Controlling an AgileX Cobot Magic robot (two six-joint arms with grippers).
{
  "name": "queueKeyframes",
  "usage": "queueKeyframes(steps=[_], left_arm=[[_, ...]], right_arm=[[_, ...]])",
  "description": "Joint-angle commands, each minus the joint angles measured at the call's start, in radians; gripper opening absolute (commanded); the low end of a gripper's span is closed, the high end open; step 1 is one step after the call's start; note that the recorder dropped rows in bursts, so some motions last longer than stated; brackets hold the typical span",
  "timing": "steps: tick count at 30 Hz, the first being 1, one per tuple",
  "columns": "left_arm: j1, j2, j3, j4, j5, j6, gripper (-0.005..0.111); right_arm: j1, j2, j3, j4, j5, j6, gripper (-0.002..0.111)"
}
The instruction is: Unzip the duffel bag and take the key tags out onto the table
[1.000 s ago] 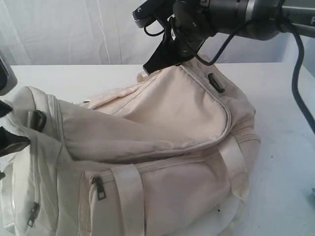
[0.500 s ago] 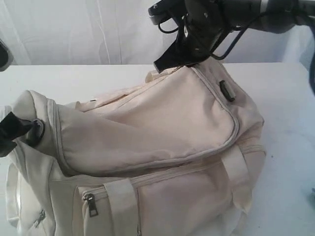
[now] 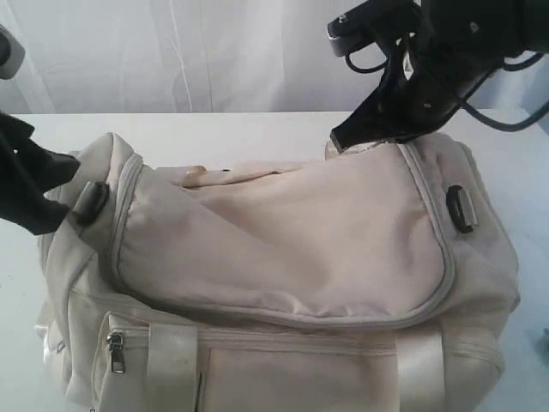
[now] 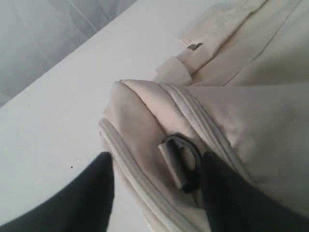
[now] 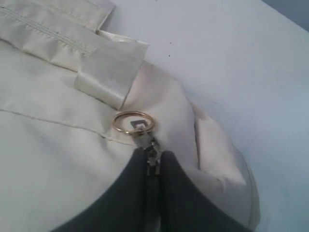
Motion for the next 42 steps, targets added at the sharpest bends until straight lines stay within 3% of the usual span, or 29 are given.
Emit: queueKeyframes(steps=[1,5,9,11,14,16,18,20,22,24,26,29,30,32,34,37,42], left_arm=[[0.003,0.052,-0.006,-0.009,-0.114,-0.051,0.033],[0.043,0.170,-0.026,-0.017,-0.219,-0.122,0.000],[0.136,0.348,-0.147,-0.127,-0.224,-0.145,0.000],[0.157,0.423,-0.226,-0.244,-0.217,-0.062,0.000],[0.163,0.549,-0.406,-0.610,-0.091,0.330,0.000],[0.188,0.654,-0.538,-0.994,0.080,0.735,0.000],[0.243,0.771,-0.676,-1.356,0.294,1.009,0.000],[0.295,0.870,-0.770,-1.568,0.429,1.079,0.000],[0.333,0.960,-0.840,-1.709,0.482,1.099,0.000],[0.346,1.022,-0.880,-1.783,0.501,1.113,0.000],[0.344,1.090,-0.896,-1.867,0.516,1.184,0.004],[0.318,1.163,-0.896,-1.972,0.500,1.240,0.032],[0.303,1.183,-0.900,-1.988,0.481,1.240,0.046],[0.278,1.201,-0.900,-1.996,0.429,1.240,0.062],[0.247,1.217,-0.900,-1.994,0.352,1.240,0.067],[0.203,1.241,-0.902,-1.990,0.289,1.265,0.067],[0.189,1.293,-0.914,-1.993,0.287,1.252,0.067]], right_arm=[[-0.007,-0.023,0.061,-0.010,-0.044,0.041,0.000],[-0.007,-0.021,0.092,-0.010,-0.082,0.043,0.000],[-0.007,-0.021,0.118,-0.010,-0.113,0.052,0.000],[-0.007,-0.023,0.134,-0.010,-0.134,0.071,0.000],[-0.010,-0.023,0.155,-0.013,-0.174,0.083,0.000],[-0.011,-0.023,0.159,-0.019,-0.188,0.091,0.000],[-0.016,-0.025,0.159,-0.025,-0.196,0.107,0.000],[-0.027,-0.025,0.159,-0.034,-0.198,0.124,0.000],[-0.042,-0.031,0.159,-0.044,-0.198,0.158,0.000],[-0.054,-0.038,0.159,-0.047,-0.203,0.201,0.001],[-0.074,-0.053,0.159,-0.039,-0.211,0.206,0.011],[-0.080,-0.066,0.159,-0.037,-0.196,0.206,0.042],[-0.080,-0.068,0.158,-0.041,-0.184,0.206,0.052],[-0.080,-0.087,0.158,-0.041,-0.160,0.204,0.055],[-0.080,-0.124,0.158,-0.041,-0.131,0.204,0.055],[-0.080,-0.195,0.158,-0.058,-0.099,0.204,0.055],[-0.080,-0.278,0.158,-0.062,-0.091,0.204,0.055]])
